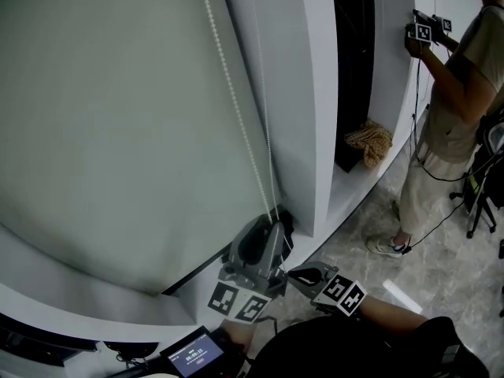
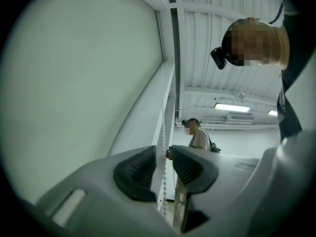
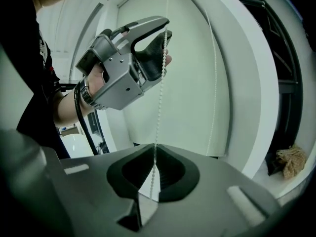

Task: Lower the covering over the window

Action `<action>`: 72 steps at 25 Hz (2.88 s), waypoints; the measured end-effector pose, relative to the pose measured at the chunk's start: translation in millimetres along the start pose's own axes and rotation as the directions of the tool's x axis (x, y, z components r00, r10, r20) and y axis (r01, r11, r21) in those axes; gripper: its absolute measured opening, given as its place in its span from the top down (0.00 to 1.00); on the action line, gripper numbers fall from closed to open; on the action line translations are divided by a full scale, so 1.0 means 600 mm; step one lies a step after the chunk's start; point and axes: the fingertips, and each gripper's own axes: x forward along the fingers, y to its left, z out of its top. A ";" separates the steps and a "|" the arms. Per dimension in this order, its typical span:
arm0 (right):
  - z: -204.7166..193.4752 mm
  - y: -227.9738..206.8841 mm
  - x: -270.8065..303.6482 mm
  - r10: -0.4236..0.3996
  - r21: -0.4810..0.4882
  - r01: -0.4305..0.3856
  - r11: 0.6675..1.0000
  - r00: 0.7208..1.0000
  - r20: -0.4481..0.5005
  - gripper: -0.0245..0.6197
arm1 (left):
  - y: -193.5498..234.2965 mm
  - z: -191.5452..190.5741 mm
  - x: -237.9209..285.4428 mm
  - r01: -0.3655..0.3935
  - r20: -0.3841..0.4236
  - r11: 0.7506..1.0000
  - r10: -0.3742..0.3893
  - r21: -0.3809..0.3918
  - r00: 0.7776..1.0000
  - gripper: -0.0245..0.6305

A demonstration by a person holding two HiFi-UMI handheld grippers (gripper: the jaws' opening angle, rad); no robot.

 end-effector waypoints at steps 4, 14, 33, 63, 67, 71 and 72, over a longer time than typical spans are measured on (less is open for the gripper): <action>0.000 0.008 -0.007 -0.001 -0.004 0.001 1.000 1.000 0.005 0.94 | -0.004 -0.002 0.008 0.012 -0.011 1.000 -0.012 0.010 1.000 0.93; -0.045 -0.070 -0.053 -0.105 0.150 0.108 0.983 0.994 -0.024 0.80 | 0.067 -0.250 -0.085 -0.175 -0.393 0.968 0.093 -0.178 0.915 0.95; 0.462 -0.088 -0.174 0.014 0.040 -0.048 0.998 0.793 0.609 0.79 | 0.026 -0.377 -0.190 -0.234 -0.536 0.958 0.111 -0.168 0.837 0.93; -0.120 0.130 -0.351 0.207 0.282 -0.247 0.927 0.964 0.166 0.95 | -0.321 -0.339 -0.317 -0.562 -0.419 0.826 0.500 -0.031 0.758 0.89; -0.149 0.178 -0.384 0.272 0.288 -0.305 0.908 0.951 0.150 0.95 | -0.383 -0.329 -0.366 -0.628 -0.419 0.778 0.568 -0.007 0.708 0.90; -0.164 0.221 -0.398 0.305 0.286 -0.336 0.897 0.940 0.151 0.95 | -0.422 -0.333 -0.406 -0.661 -0.414 0.750 0.601 -0.002 0.683 0.91; -0.169 0.232 -0.400 0.313 0.289 -0.343 0.894 0.938 0.147 0.95 | -0.431 -0.335 -0.413 -0.663 -0.416 0.748 0.603 -0.001 0.681 0.91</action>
